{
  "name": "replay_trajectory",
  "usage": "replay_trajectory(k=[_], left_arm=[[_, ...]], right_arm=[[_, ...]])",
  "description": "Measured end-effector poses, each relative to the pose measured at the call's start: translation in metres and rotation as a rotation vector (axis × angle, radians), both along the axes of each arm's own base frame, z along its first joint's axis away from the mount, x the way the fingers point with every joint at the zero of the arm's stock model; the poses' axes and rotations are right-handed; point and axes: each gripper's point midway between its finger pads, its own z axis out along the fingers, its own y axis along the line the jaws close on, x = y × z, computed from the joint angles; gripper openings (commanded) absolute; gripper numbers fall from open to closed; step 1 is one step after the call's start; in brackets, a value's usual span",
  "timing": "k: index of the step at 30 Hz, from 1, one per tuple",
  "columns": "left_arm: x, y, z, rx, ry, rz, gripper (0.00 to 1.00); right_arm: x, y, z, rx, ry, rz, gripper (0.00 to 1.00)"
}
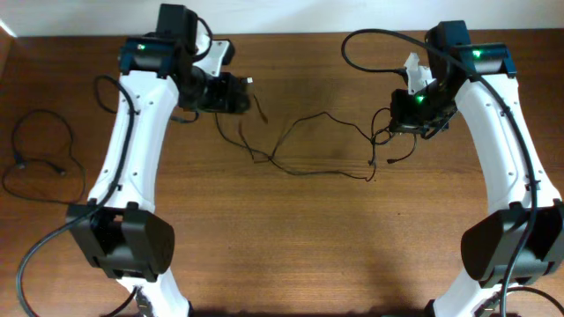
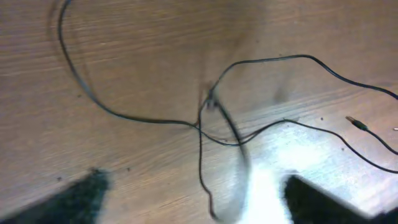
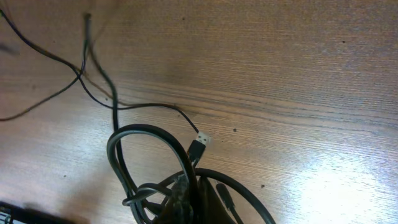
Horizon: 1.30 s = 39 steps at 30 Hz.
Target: Untangle cables
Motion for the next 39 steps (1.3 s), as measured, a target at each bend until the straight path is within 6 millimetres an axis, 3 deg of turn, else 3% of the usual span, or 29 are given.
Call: replay_trajectory(k=[8, 13, 18, 23, 27, 30, 32, 35, 39], left_arm=[[-0.007, -0.025, 0.007, -0.094, -0.008, -0.101, 0.99], [-0.013, -0.049, 0.022, -0.226, -0.051, -0.24, 0.79], [-0.018, -0.065, 0.03, -0.304, -0.063, -0.293, 0.7], [-0.025, -0.1, 0.019, -0.352, -0.024, -0.373, 0.69], [-0.032, -0.132, 0.003, -0.381, 0.017, -0.44, 0.58], [-0.044, -0.163, 0.006, -0.398, -0.005, -0.523, 0.51], [-0.047, -0.172, 0.007, -0.402, -0.017, -0.545, 0.5], [-0.044, -0.188, 0.011, -0.409, -0.043, -0.538, 0.52], [-0.031, -0.204, 0.001, -0.363, -0.032, -0.423, 0.48]], right_arm=[[0.0, 0.001, 0.0, 0.006, 0.0, 0.001, 0.04], [0.0, 0.001, 0.0, 0.006, 0.0, 0.001, 0.04], [0.006, 0.01, 0.004, 0.059, -0.029, 0.009, 0.04], [0.026, 0.019, 0.012, 0.134, -0.08, -0.08, 0.04], [0.038, 0.021, 0.016, 0.162, -0.096, -0.165, 0.04], [0.049, 0.022, 0.021, 0.197, -0.114, -0.246, 0.04], [0.057, 0.023, 0.024, 0.218, -0.128, -0.29, 0.04], [0.063, 0.023, 0.027, 0.241, -0.133, -0.347, 0.04], [0.064, 0.024, 0.028, 0.25, -0.125, -0.373, 0.04]])
